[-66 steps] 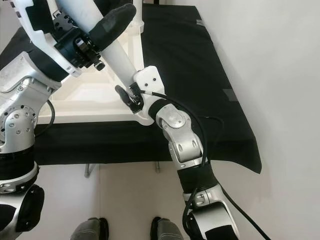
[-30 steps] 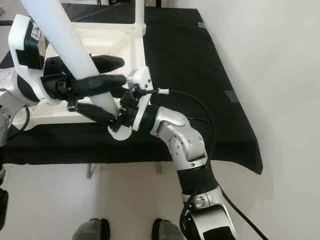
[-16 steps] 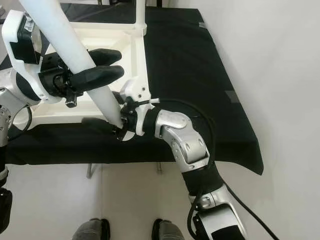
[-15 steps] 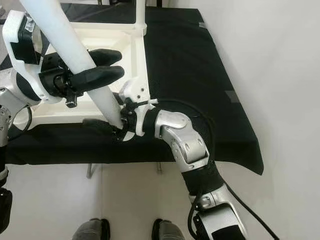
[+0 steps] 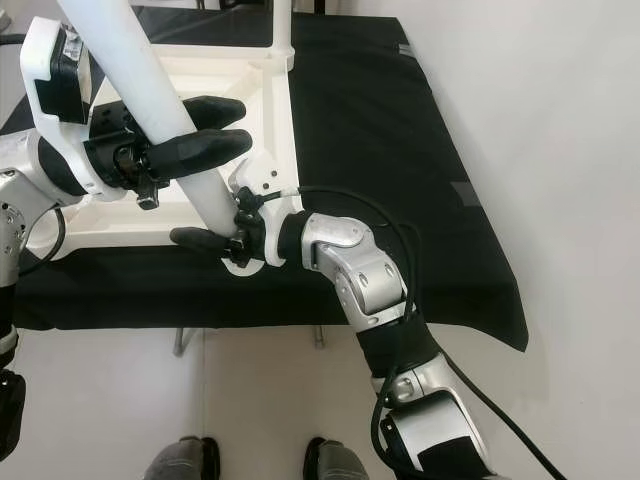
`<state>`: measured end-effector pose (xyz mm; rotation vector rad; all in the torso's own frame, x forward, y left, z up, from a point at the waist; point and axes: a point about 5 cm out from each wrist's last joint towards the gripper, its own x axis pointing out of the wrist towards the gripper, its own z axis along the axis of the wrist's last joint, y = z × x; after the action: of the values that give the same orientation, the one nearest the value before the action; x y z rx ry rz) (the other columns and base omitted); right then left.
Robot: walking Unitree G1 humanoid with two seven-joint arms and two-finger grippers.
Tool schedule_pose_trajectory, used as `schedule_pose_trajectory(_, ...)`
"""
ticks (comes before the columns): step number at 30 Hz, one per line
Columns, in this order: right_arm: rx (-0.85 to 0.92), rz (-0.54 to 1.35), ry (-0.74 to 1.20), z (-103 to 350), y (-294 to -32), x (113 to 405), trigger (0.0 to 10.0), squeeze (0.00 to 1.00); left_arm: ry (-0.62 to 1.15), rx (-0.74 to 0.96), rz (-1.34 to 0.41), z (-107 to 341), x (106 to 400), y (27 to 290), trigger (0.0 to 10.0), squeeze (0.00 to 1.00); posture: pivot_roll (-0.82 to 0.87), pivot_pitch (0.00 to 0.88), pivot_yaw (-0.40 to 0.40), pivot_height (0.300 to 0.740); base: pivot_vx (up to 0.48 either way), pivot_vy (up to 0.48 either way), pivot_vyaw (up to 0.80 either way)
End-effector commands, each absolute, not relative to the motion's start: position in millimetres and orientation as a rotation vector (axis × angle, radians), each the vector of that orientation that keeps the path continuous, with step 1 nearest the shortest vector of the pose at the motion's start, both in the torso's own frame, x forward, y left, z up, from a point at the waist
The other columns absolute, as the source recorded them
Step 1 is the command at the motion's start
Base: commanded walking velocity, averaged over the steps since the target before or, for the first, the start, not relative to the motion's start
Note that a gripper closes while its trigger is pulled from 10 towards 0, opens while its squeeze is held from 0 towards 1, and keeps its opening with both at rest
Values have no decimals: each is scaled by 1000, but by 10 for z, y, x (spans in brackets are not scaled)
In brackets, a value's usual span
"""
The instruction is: Building children table
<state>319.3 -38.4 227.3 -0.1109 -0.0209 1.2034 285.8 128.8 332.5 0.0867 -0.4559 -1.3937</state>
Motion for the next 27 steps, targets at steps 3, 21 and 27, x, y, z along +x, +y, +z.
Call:
schedule_pose_trajectory(3,-124,1223,44,2205,-210,3171,0,0,-506,72,-1639,3382,2692,968,0,0,69,133,-57,740,0,0,0)
schedule_pose_trajectory(21,-54,1011,-26,2320,-334,3380,0,0,-685,18,-1284,3739,2857,1097,10000,1000,72,134,-56,740,0,0,0)
schedule_pose_trajectory(27,-9,855,-72,2380,-515,3523,0,0,-766,-7,-1120,3846,2817,1280,10000,1000,79,133,-61,740,0,0,0)
